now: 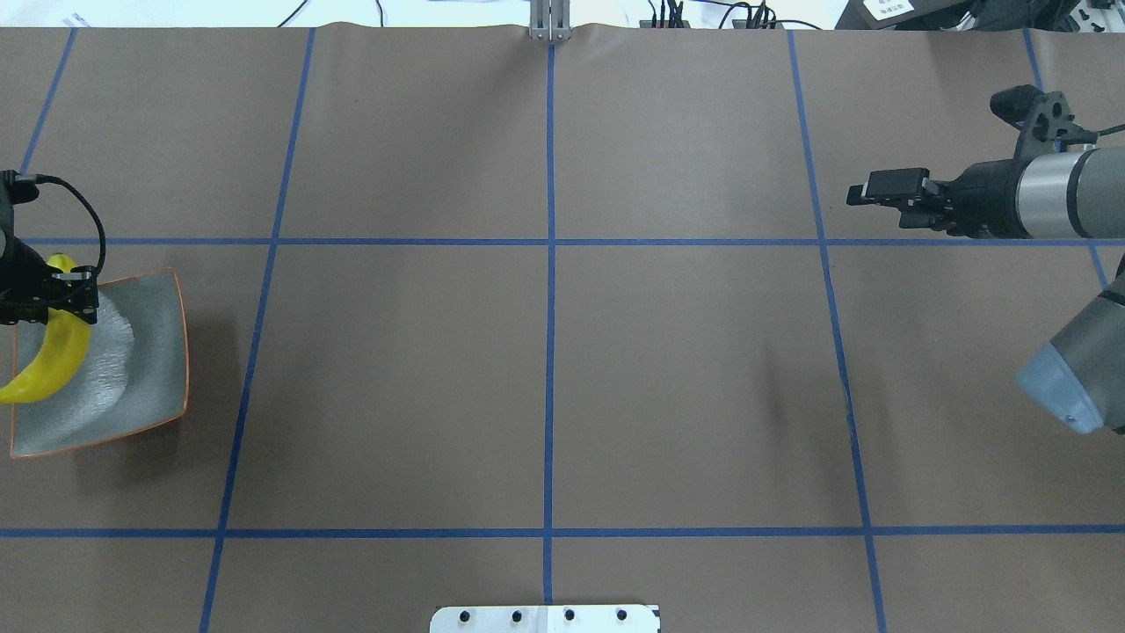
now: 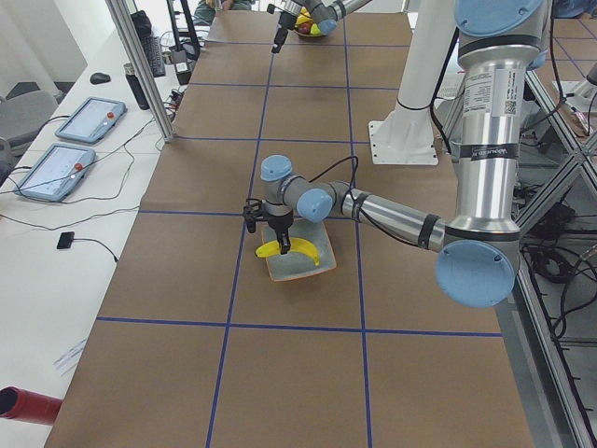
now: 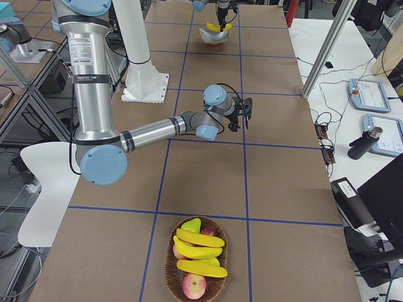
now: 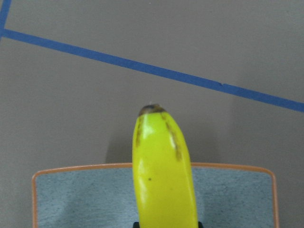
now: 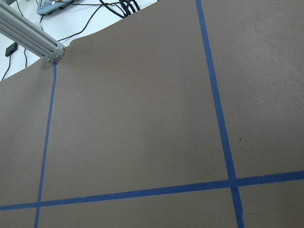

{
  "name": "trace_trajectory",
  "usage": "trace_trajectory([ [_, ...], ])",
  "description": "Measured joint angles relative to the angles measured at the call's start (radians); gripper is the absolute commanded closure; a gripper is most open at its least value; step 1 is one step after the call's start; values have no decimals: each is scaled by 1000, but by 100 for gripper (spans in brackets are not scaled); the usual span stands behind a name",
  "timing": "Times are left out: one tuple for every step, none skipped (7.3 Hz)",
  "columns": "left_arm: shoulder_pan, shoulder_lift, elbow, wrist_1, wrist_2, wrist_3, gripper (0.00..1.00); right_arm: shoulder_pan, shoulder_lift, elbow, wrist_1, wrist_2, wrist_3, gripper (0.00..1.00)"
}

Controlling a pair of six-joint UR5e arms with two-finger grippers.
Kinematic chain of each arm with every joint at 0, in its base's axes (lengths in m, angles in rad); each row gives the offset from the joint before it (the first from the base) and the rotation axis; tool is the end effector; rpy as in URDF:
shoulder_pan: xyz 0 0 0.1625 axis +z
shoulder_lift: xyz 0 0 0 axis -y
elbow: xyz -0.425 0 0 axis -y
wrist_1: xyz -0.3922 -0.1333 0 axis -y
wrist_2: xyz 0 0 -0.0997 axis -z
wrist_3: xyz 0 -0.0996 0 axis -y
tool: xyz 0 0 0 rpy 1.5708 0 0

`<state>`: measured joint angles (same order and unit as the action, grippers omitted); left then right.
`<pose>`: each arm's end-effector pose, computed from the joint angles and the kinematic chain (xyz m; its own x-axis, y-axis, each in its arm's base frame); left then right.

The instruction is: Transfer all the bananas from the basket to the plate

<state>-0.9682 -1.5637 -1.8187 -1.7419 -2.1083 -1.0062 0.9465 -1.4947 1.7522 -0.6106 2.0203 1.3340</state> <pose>0.2176 -0.4615 0.5324 0.7553 -0.2869 -0.5893 0.2218 0.9579 -0.1821 -0.2369 -0.4828 0.4239 0.3120 0.0716 0.9474 -0.4313 0.8992 0.0741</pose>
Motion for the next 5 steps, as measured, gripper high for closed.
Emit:
trace_trajectory([
  [4,0,2,8,-1,-8,83,0,0,-1,0,0,1,0],
  [10,-1,5,13,-2,-19,31,-1,0,-1,0,0,2,0],
  [23,-2,12,15,-1,-23,8,-1,1,-1,0,0,4,0],
  [39,-2,19,14,1,-21,1,-2,2,-1,0,0,5,0],
  [50,-2,22,14,2,-19,1,-2,4,-2,0,0,5,0],
])
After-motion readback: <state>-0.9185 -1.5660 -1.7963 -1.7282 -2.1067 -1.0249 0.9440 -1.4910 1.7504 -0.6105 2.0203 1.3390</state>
